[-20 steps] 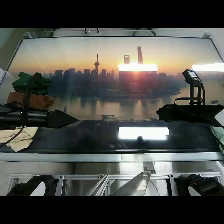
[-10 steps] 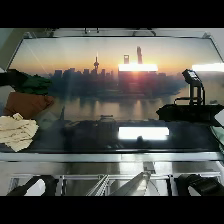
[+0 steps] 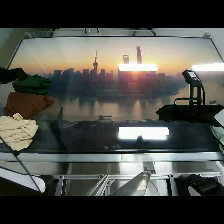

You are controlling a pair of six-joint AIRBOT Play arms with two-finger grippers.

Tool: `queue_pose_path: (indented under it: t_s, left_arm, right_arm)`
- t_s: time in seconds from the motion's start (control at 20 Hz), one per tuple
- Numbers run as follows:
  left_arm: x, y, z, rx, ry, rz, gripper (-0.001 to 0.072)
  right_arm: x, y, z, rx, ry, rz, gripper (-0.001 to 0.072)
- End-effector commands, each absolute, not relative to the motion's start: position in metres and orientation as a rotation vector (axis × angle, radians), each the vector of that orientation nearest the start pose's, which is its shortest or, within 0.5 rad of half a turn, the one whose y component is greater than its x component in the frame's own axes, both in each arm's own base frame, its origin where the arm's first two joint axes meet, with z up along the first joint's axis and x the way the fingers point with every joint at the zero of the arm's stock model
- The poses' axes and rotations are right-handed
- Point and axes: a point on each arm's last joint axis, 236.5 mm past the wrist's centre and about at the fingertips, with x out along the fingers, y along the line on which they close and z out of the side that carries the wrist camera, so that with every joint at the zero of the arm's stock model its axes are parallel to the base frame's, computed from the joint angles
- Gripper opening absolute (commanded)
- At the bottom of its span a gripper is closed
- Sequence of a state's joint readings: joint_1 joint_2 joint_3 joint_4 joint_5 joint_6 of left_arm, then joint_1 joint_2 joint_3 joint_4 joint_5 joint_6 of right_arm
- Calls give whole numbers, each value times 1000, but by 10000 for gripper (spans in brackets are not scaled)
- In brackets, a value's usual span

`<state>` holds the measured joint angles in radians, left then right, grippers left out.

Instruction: Fold the shirts.

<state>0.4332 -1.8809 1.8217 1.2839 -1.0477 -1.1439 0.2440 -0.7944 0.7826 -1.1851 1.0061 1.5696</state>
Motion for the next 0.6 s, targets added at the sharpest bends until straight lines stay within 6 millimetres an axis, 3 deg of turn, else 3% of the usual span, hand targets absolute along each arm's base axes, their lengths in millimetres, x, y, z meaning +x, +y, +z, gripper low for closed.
queue_pose_path:
  t_s: [0.0,0.1,0.15,0.2,0.25,0.35,0.4,0.5,0.55]
  left_arm:
    - [557,202,-69,-123,1111,33,717]
    - [560,210,-84,-99,1136,42,710]
    - [561,210,-89,-102,1144,38,575]
    - [561,207,-90,-109,1147,31,217]
    - [564,199,-87,-124,1139,15,20]
    - [579,170,-65,-212,1072,-38,21]
    - [589,147,-45,-265,1019,-89,21]
    - [601,88,7,-342,927,-234,19]
    - [598,51,36,-360,900,-340,18]
  right_arm:
    - [284,149,60,230,1048,413,19]
    - [284,149,59,230,1049,413,20]
    - [284,149,59,230,1048,413,20]
    - [284,149,59,230,1048,413,20]
    - [284,149,59,230,1049,413,20]
    - [284,149,60,233,1048,415,20]
    - [284,149,60,232,1048,415,20]
    - [284,149,60,232,1048,415,20]
    - [284,149,60,232,1048,415,20]
